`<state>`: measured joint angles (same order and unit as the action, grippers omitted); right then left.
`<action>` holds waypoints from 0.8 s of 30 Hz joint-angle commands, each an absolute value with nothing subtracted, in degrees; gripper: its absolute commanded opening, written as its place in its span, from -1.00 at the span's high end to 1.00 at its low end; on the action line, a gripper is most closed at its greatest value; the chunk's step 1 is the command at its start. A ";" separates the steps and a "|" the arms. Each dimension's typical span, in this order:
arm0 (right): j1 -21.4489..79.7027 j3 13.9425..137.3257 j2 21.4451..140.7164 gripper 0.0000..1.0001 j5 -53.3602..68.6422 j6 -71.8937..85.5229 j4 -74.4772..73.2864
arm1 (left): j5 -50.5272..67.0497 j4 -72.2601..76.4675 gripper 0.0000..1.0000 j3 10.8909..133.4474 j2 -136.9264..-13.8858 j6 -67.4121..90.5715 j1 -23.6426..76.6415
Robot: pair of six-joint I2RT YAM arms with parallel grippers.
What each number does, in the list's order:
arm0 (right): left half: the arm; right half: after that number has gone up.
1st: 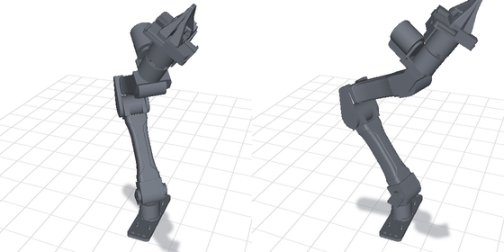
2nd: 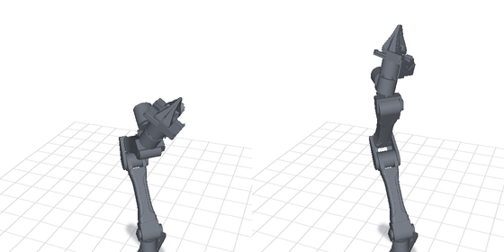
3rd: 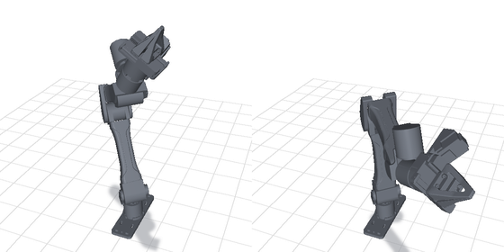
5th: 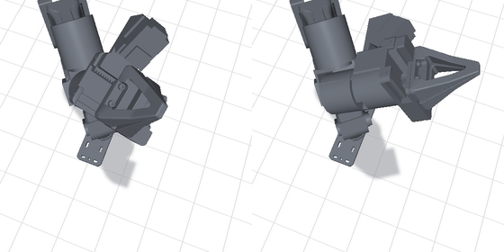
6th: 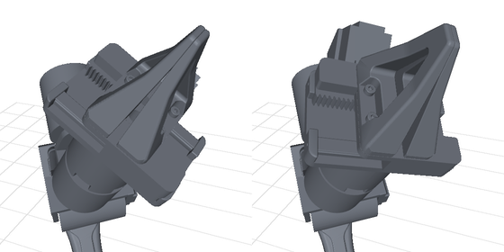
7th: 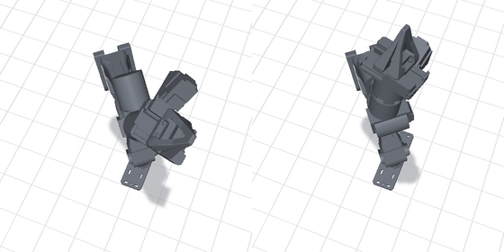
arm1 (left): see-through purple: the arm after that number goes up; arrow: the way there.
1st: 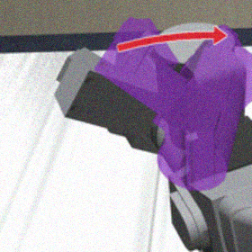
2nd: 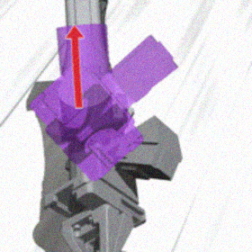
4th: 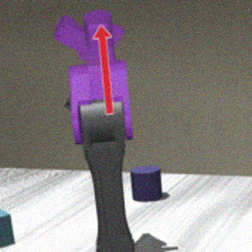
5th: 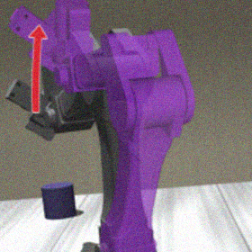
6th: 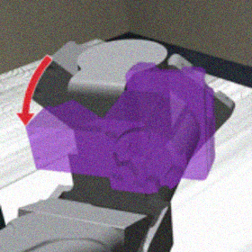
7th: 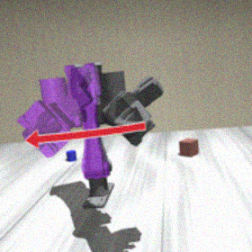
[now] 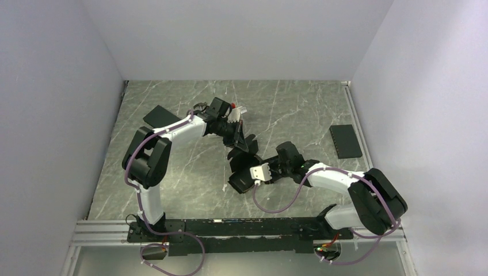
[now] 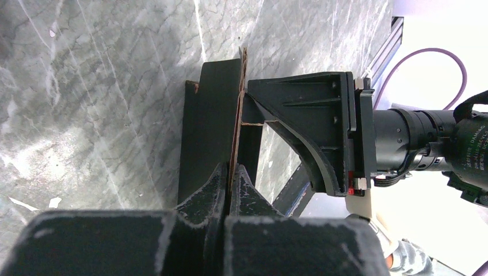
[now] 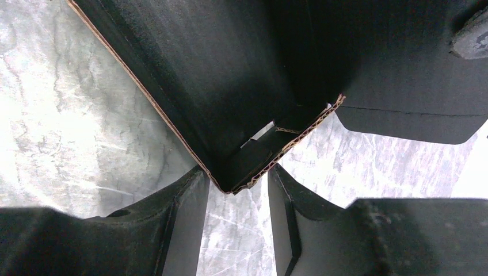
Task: Fold the paper box
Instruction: Fold the paper box at the center of the board.
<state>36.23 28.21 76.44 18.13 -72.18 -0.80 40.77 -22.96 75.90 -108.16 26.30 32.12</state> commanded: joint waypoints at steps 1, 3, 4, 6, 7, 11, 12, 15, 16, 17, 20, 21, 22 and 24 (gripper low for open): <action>37.46 28.14 74.74 0.10 25.45 -71.80 7.46 | 39.77 -24.76 1.00 75.07 -112.62 28.56 34.96; 37.52 27.57 74.62 0.12 25.88 -72.25 8.37 | 39.67 -24.65 1.00 75.19 -113.13 28.72 34.90; 37.51 27.33 74.47 0.14 26.16 -72.57 8.62 | 39.54 -24.64 1.00 75.29 -113.29 28.86 34.96; 37.53 26.81 74.34 0.17 26.53 -73.62 9.03 | 39.17 -24.68 1.00 75.63 -113.63 29.23 34.89; 37.60 26.54 74.16 0.18 26.67 -73.92 9.13 | 39.08 -24.62 1.00 75.79 -113.79 29.45 34.89; 37.65 25.48 73.44 0.24 26.56 -76.49 9.35 | 38.39 -24.90 1.00 76.45 -113.98 30.12 34.93; 37.69 25.34 73.32 0.25 26.43 -77.04 9.44 | 38.12 -25.06 1.00 76.51 -113.95 30.22 34.91; 38.00 25.18 73.00 0.26 25.85 -77.75 9.72 | 37.73 -25.13 1.00 76.55 -113.94 30.62 34.96; 38.07 25.08 72.89 0.26 25.59 -77.97 10.00 | 37.63 -25.11 1.00 76.42 -113.95 30.67 34.98; 38.18 24.91 72.82 0.24 25.19 -78.08 10.47 | 37.70 -25.13 1.00 76.36 -113.92 30.67 34.98; 38.19 25.06 73.31 0.13 23.64 -76.14 12.27 | 37.94 -25.56 1.00 76.39 -114.25 30.23 34.97; 38.22 25.39 73.66 0.11 23.12 -75.45 12.63 | 37.97 -25.78 1.00 76.41 -114.29 29.97 35.06; 38.23 25.54 74.05 0.10 22.79 -74.66 13.18 | 37.97 -26.07 1.00 76.48 -114.40 29.71 35.13; 38.22 25.56 74.60 0.07 21.84 -73.04 14.53 | 38.10 -26.46 1.00 76.66 -114.51 29.20 35.24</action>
<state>36.49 24.32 74.19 17.32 -75.20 3.77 41.10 -23.53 77.52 -109.69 28.25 32.12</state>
